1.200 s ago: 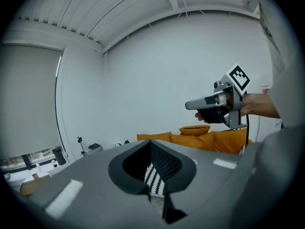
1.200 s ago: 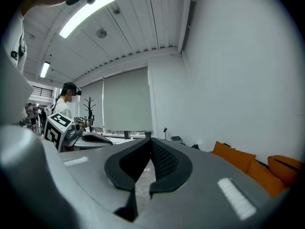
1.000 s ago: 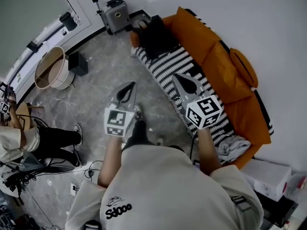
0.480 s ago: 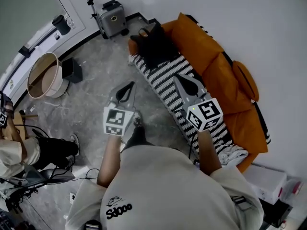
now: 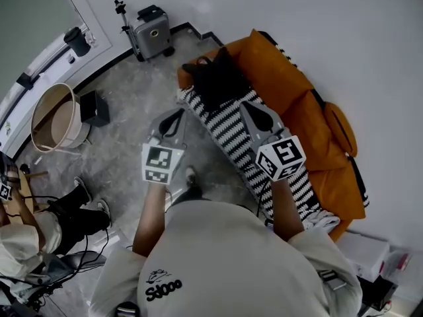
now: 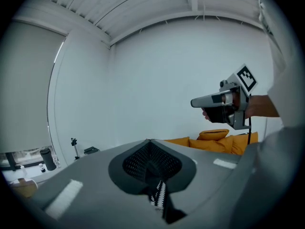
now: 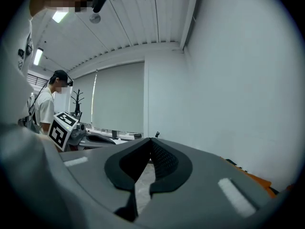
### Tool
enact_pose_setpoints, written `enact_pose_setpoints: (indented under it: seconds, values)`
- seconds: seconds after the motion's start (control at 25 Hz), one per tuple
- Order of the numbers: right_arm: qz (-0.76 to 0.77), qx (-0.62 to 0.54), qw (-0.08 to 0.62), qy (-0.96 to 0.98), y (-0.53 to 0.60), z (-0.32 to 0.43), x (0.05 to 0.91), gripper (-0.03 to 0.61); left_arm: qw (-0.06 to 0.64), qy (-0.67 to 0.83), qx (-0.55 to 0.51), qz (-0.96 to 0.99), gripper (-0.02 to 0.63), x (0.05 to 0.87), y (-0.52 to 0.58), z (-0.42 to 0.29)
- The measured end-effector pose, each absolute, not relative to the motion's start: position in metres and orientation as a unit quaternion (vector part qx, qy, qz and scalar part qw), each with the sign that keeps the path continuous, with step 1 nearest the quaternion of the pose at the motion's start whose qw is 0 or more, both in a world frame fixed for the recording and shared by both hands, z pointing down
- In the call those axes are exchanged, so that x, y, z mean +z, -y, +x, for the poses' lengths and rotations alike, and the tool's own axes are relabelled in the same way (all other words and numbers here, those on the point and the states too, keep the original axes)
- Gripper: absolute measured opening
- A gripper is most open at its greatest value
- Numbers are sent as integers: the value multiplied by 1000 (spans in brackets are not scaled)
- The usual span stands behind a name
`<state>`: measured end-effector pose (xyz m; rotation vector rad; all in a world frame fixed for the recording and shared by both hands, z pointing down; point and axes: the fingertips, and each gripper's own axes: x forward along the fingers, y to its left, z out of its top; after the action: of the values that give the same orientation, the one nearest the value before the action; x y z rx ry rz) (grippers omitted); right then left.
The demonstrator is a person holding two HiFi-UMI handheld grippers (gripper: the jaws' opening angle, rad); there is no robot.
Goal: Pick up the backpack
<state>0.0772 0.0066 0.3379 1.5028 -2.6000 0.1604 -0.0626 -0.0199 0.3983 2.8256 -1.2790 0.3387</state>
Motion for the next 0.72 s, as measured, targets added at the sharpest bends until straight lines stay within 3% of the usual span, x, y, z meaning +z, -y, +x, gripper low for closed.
enact_pose_setpoints:
  seconds: [0.72]
  values:
    - [548,127,97,821,102,68,388,46,28,362,110,925,11,407,114,-90]
